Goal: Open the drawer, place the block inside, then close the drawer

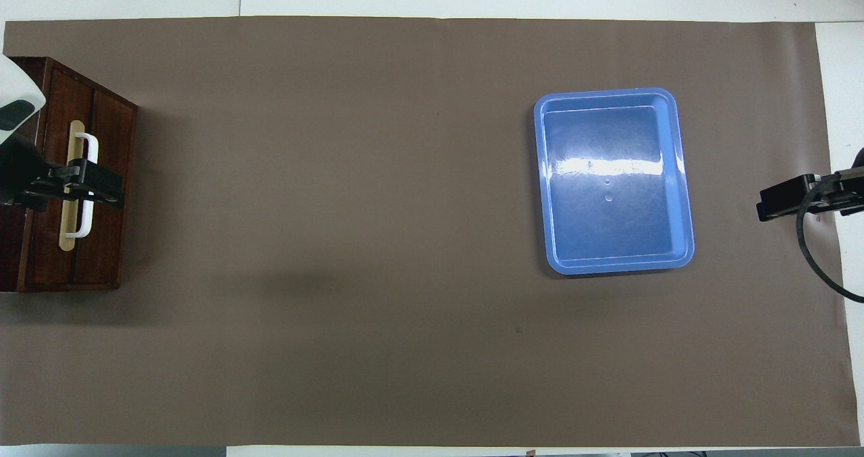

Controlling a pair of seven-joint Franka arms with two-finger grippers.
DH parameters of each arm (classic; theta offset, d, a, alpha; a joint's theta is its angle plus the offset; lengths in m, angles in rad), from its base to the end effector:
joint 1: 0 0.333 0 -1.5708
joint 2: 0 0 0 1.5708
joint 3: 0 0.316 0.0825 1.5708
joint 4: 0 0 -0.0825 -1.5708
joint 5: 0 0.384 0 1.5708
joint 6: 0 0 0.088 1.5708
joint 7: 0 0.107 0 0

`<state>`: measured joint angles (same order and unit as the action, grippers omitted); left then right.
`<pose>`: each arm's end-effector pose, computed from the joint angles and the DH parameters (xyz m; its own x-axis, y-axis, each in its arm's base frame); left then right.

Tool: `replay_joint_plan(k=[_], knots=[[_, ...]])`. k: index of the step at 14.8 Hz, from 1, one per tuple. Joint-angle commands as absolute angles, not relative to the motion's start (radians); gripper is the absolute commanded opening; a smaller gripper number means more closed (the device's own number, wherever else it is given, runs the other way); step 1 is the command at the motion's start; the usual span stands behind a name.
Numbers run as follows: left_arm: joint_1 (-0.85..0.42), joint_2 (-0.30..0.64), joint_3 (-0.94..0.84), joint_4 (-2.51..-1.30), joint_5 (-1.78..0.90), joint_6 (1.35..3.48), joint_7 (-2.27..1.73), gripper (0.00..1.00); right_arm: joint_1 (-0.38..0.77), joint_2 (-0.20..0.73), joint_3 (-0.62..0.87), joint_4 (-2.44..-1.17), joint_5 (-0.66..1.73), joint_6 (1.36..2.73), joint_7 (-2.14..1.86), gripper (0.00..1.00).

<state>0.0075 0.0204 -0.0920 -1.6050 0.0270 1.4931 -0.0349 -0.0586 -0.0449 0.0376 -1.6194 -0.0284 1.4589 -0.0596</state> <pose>0.5483 -0.0429 0.5911 0.9903 -0.0470 -0.1308 -0.0513 -0.9982 -0.0297 0.5274 -0.0139 0.6171 0.9925 0.0353 -0.1169 0.0383 -0.9990 0.0232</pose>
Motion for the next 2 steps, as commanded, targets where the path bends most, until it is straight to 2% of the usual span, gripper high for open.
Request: replay_joint_plan(k=[1, 2], knots=[[0.011, 0.008, -0.094, -1.624, 0.021, 1.514, -0.028, 1.0, -0.066, -0.055, 0.041, -1.621, -0.031, 1.45, -0.052, 1.0], [0.011, 0.008, -0.094, -1.624, 0.021, 1.514, -0.028, 1.0, -0.064, -0.055, 0.041, -1.621, -0.031, 1.45, -0.052, 1.0]])
